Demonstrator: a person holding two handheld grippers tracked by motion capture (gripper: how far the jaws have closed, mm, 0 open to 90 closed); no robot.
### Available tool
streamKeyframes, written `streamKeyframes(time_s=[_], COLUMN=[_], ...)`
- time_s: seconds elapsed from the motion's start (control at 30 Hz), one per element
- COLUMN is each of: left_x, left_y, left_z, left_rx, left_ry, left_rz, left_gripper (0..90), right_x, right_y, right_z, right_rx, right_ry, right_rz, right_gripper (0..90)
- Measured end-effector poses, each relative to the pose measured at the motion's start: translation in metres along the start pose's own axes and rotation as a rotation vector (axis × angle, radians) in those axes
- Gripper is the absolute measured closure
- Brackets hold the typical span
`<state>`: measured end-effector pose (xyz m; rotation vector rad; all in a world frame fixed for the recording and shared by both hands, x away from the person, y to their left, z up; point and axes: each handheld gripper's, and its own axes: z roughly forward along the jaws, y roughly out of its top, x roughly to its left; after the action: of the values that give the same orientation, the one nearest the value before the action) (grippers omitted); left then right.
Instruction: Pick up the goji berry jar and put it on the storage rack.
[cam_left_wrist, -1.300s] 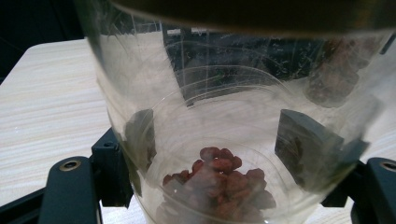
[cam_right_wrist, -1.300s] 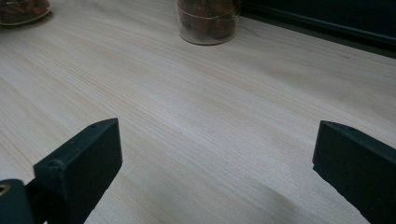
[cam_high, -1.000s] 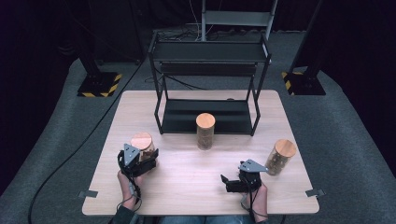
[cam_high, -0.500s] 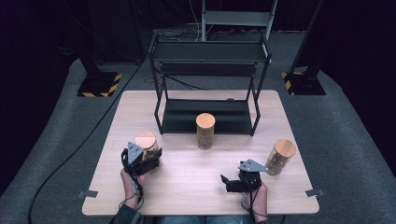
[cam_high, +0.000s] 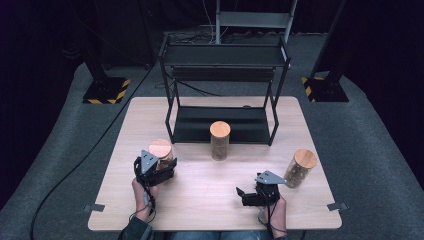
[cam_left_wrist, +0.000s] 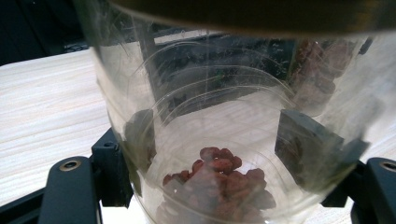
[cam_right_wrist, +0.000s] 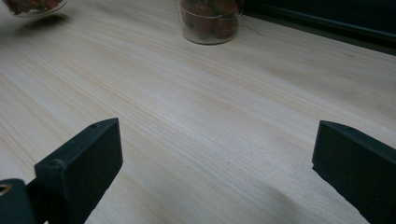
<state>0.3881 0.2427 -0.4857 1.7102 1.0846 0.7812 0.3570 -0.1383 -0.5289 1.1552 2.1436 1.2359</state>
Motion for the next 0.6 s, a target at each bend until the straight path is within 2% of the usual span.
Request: streamKeyframes(time_s=[0.6], left_x=[-0.0031], left_y=[0.0081], left_z=[0.0077], left_rx=[0.001], left_ry=[-0.021], left_rz=[0.025], left_gripper=[24.6], right_x=[0.0003], right_y=[0.0001], right_z=[0.0002], right_rx=[0.004], right_ry=[-0.001], right_rz=[-0.003], right_gripper=[0.9])
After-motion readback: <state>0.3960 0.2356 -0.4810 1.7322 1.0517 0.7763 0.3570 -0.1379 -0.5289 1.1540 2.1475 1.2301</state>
